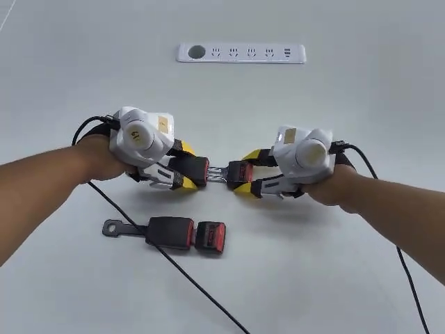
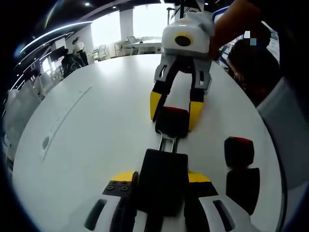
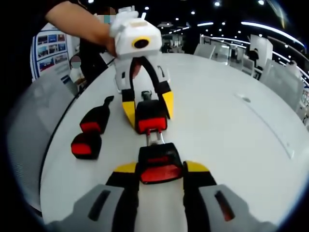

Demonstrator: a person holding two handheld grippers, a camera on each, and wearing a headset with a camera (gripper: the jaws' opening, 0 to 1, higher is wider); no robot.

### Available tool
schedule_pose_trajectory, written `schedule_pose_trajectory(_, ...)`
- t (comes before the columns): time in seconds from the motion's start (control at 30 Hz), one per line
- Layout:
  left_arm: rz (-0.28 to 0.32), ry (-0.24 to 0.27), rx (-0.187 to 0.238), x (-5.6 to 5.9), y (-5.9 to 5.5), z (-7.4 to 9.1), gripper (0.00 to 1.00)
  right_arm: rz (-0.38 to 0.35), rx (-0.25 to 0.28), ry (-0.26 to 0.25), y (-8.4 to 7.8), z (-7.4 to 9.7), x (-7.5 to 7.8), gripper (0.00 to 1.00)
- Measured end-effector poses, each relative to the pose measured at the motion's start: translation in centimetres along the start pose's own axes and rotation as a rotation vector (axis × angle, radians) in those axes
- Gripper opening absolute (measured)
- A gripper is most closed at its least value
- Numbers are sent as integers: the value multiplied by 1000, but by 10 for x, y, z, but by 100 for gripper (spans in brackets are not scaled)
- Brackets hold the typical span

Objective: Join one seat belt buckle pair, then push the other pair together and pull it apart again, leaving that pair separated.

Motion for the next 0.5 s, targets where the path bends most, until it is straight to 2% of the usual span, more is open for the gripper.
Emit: schedule_pose_trajectory(0.5, -6, -5, 6, 0, 0, 1, 37, 14, -43, 10, 0, -7, 0, 35)
Point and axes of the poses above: the centre of the closed fingertips' face, and the gripper's own axes: z roughly backward along the fingers, x roughly to its right, y roughly out of its top, the point moved 5 cm from there along z, roughly backward along the fingers, and after that the axes turned 15 degrees about x, right-handed, at the moved point
